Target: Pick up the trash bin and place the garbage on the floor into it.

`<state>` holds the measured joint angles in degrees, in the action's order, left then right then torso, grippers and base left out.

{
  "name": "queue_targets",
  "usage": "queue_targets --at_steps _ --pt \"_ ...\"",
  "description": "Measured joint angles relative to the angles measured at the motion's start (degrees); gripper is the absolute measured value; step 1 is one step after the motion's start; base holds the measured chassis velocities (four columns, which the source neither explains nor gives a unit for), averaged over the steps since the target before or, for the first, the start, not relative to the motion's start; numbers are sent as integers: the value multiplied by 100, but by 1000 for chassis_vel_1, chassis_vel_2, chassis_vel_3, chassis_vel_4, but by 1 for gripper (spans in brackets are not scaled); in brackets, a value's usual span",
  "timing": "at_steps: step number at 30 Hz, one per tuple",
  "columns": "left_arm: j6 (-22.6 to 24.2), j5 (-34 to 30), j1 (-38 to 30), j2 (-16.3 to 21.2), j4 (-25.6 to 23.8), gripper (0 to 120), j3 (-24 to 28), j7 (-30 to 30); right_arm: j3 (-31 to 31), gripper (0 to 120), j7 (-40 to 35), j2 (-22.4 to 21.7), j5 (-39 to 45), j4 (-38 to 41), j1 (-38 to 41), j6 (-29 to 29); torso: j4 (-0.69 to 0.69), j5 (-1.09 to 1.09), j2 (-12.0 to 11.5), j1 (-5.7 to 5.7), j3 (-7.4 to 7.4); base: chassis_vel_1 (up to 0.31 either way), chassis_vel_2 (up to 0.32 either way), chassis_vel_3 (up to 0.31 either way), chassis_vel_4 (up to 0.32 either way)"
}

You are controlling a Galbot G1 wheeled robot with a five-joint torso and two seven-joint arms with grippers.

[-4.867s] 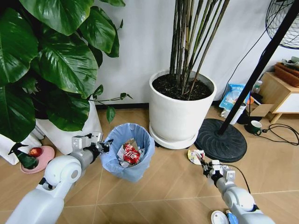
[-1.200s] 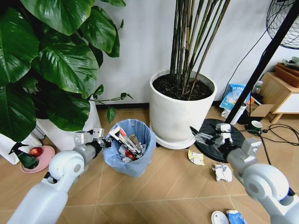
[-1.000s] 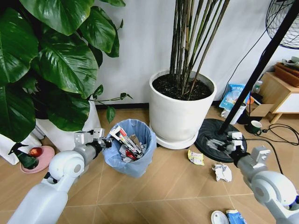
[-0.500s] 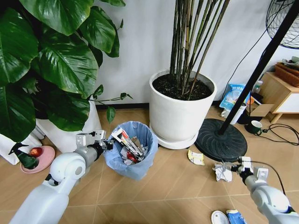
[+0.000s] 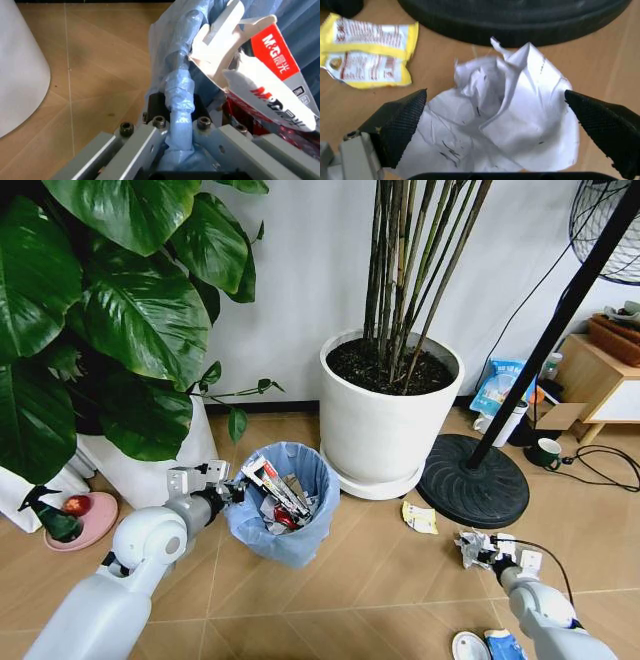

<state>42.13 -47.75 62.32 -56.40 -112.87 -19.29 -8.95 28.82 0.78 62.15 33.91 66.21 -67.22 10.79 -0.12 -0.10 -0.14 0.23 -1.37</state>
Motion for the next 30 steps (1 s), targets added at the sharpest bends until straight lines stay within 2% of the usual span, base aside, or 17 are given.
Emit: queue_targets --at_steps 2,5,6,9,13,16,19,20,21,24,26,27,30 --pt "0 38 0 2 21 0 0 55 -85 100 89 85 -69 -378 219 -58 0 8 0 0 0 0 0 0 0" --pt "0 52 -4 -5 30 0 6 76 -116 100 147 122 -90 -569 310 -79 0 1 0 0 0 0 0 0 0" --pt "0 53 -10 -8 30 0 10 85 -130 100 189 162 -113 -698 368 -103 -1 6 0 0 0 0 0 0 0" --pt "0 54 -11 -8 30 0 10 86 -131 100 214 180 -122 -744 379 -103 -1 5 0 0 0 0 0 0 0" --pt "0 58 -11 -6 26 0 10 87 -120 93 221 208 -123 -741 360 -110 -1 5 0 0 0 0 0 0 0" --pt "0 61 -11 -6 8 0 16 84 -114 77 212 239 -122 -735 330 -137 -1 4 0 0 0 0 0 0 0" --pt "0 62 -11 -6 3 0 22 78 -108 71 200 248 -122 -729 317 -142 -1 5 0 0 0 0 0 0 0" --pt "0 62 -11 -5 -9 0 26 70 -97 63 175 252 -122 -709 295 -154 -1 4 0 0 0 0 0 0 0" --pt "0 62 -11 -5 -9 0 26 70 -97 63 175 252 -122 -709 295 -154 -1 4 0 0 0 0 0 0 0" --pt "0 62 -9 -3 -20 0 27 59 -75 51 137 253 -121 -647 247 -161 -1 5 0 0 0 0 0 0 0" --pt "0 62 -9 -3 -20 0 27 59 -73 49 136 252 -121 -643 244 -161 -1 5 0 0 0 0 0 0 0" --pt "0 64 0 -3 -25 0 27 54 -50 41 130 241 -121 -572 201 -161 -1 5 0 0 0 0 0 0 0" --pt "0 69 12 -6 -46 0 27 46 7 26 132 164 -127 -326 79 -148 -1 6 0 0 0 0 0 0 0"
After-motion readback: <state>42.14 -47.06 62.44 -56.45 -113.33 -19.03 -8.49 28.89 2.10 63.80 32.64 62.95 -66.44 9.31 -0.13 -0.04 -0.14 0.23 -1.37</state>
